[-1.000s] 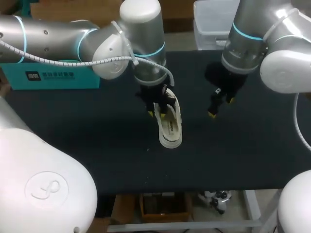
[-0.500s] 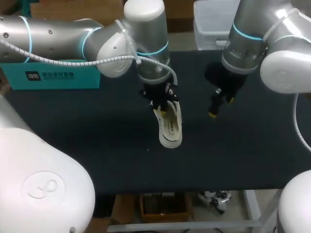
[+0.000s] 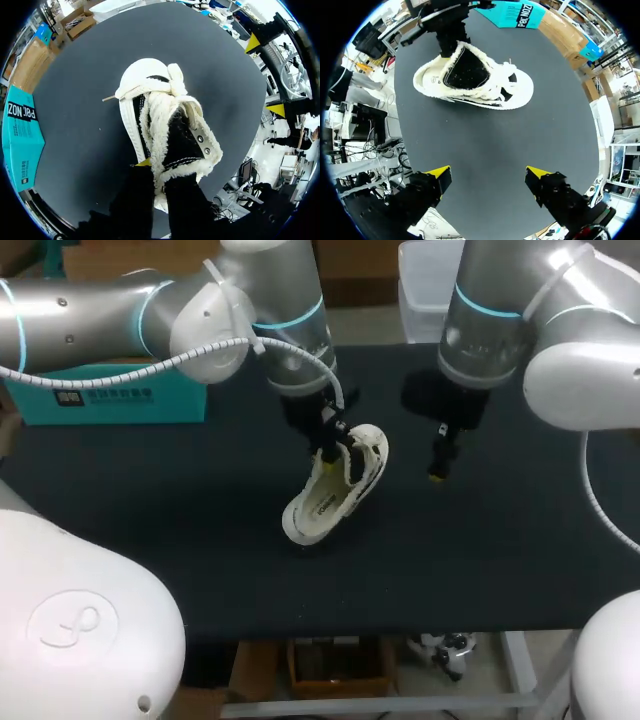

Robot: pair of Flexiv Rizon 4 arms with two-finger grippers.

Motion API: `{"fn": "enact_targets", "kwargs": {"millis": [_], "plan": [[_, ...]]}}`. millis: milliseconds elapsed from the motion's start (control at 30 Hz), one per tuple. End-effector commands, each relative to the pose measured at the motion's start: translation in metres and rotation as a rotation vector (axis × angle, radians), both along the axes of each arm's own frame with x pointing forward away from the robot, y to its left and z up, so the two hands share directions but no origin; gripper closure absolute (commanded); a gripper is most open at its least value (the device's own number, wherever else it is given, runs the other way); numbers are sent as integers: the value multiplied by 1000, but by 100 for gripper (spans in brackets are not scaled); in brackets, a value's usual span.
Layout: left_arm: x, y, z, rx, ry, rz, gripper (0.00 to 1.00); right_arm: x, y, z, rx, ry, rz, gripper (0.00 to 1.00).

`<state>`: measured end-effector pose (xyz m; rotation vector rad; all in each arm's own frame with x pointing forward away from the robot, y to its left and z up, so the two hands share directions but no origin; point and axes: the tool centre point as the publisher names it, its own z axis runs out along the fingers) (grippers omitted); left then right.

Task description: Open the shoe tongue, take the insole out of the shoe, put the insole back into the shoe, and pack the shoe into the shoebox

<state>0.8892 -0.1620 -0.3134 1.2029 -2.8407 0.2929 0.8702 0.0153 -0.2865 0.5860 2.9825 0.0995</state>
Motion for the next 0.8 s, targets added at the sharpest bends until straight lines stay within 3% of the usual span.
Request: {"fn": "enact_targets", "kwargs": {"millis": [33,367,533,800], "plan": [[-2,16,20,6,11,-76,100,-8,-9,2,13,-5,19,0],[1,26,49,69,-14,-320,100,-15,-3,7,-95,17,153,0],[1,29,61,78,-30,-390,100,-17,-4,7,-101,21,174,0],[10,54,95,112,-32,-606,100,-18,-4,7,-101,26,181,0]]}}
